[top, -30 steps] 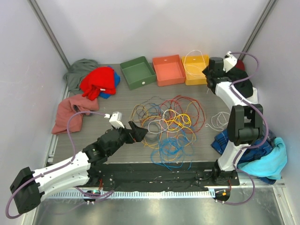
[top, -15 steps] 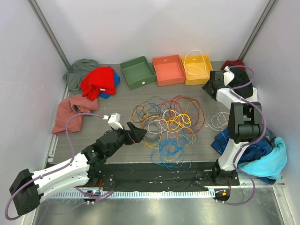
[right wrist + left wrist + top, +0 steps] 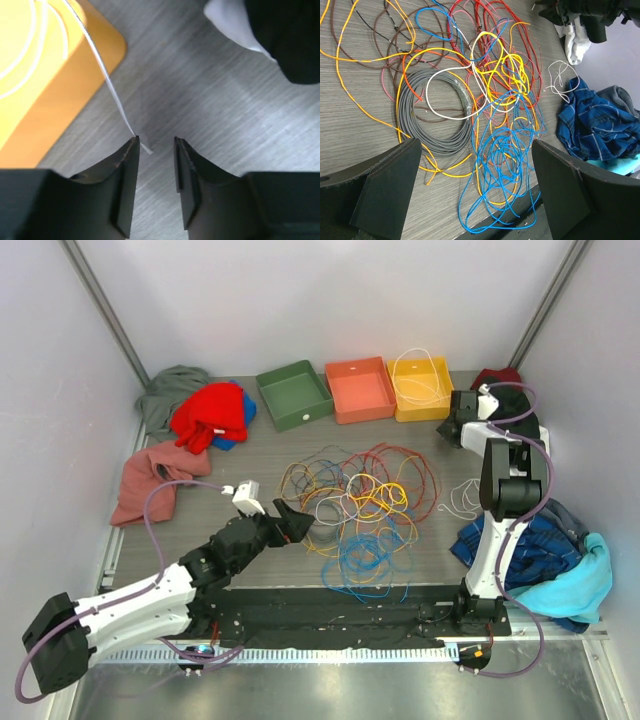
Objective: Untangle the cables
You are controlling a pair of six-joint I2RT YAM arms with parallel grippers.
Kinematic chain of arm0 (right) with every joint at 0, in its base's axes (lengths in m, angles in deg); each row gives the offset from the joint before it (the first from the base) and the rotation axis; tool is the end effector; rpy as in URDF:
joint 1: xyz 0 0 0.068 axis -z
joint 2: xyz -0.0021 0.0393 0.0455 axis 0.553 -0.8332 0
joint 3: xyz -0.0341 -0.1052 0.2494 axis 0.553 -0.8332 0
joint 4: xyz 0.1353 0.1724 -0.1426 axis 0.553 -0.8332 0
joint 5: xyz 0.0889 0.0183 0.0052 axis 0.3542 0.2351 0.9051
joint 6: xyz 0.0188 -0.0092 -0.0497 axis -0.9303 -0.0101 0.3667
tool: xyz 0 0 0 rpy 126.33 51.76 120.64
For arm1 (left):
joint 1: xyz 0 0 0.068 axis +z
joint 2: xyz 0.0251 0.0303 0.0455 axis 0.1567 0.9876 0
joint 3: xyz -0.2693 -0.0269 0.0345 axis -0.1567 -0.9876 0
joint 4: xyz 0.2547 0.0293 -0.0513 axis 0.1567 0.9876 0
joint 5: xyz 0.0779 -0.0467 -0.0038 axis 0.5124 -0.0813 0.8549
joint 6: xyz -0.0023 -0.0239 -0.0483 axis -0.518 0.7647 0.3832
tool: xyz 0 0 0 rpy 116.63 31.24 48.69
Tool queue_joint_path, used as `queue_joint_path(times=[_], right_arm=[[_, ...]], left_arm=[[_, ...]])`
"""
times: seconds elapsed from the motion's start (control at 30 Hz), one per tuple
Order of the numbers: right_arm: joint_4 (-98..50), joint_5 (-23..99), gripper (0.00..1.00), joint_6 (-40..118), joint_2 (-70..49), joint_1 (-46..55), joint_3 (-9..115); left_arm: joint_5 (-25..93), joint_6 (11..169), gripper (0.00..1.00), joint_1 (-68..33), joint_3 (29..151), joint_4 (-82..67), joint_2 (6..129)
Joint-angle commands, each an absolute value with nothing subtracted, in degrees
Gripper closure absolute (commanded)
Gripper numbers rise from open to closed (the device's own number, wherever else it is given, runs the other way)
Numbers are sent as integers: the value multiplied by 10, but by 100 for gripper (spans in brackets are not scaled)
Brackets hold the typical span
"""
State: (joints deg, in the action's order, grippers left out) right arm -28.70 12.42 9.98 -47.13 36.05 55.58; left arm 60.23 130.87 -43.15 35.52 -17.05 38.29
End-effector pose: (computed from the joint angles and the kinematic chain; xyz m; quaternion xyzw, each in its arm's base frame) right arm 0.4455 -0.0303 0.1594 0.3556 0.8440 -0.0310 0.4004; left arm 0.1211 -0.1381 0.2081 -0.0965 0.7935 -0.3903 0.4569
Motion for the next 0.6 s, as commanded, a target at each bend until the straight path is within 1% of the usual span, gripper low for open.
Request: queue_joint_path(times=[0.0,0.07,0.1,0.2,0.23,0.27,0.3,0.37,0.4,0.57], right_arm=[[-226,132,62,110,-462,359,570],[-201,134,65,110,-458,359,563],[-195,134,69,111,-456,359,557],[-187,132,71,120,-461,359,561],[-189,131,69,122,-463,359,564],[-191,130,66,124,-467,359,568],[-192,130,58,126,-472,359,573],[-194,133,54,126,-475,359,576],[-194,135,52,125,-475,359,572],[-160,146,51,119,-457,359,539]], left_arm=[[618,1312,3,-434,361,-212,397],[615,1312,3,-434,364,-213,400],[614,1311,3,-433,363,-213,404],[611,1310,3,-433,364,-212,403],[612,1310,3,-434,362,-212,403],[612,1311,3,-433,362,-212,402],[613,1311,3,-434,361,-211,402],[615,1312,3,-433,359,-209,397],[618,1312,3,-434,359,-207,395],[617,1311,3,-433,359,-213,402]])
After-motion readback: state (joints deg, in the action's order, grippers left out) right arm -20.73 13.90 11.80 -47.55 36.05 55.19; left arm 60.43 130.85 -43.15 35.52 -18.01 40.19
